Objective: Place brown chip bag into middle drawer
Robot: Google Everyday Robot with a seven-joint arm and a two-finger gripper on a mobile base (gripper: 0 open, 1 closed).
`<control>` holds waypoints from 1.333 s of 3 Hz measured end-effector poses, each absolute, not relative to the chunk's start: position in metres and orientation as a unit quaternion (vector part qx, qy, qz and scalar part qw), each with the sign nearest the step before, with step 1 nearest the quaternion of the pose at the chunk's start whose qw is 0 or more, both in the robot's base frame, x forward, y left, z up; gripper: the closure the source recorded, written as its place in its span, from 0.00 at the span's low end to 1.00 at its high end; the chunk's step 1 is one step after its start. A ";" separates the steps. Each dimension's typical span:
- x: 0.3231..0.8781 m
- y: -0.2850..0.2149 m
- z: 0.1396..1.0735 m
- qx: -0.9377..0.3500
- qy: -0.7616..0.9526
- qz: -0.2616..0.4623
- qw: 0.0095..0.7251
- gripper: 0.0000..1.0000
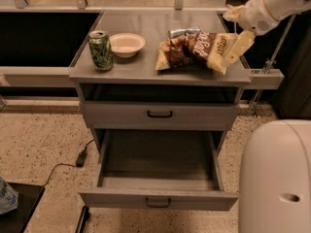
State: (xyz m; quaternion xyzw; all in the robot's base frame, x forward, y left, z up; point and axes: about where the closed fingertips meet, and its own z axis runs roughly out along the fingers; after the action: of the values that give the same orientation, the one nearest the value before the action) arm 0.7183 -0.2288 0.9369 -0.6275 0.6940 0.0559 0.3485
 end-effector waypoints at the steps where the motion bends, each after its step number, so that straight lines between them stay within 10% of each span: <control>1: 0.730 -0.237 0.929 -0.629 0.710 0.017 0.318 0.00; 4: 0.746 -0.188 0.878 -0.599 0.663 0.189 0.407 0.00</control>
Offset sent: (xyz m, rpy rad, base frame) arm 0.0106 -0.0285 -0.0400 0.1365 0.1070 -0.0770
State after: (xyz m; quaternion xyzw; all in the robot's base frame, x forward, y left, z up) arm 0.7459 -0.1885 0.8776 -0.5994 0.6627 0.1891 0.4071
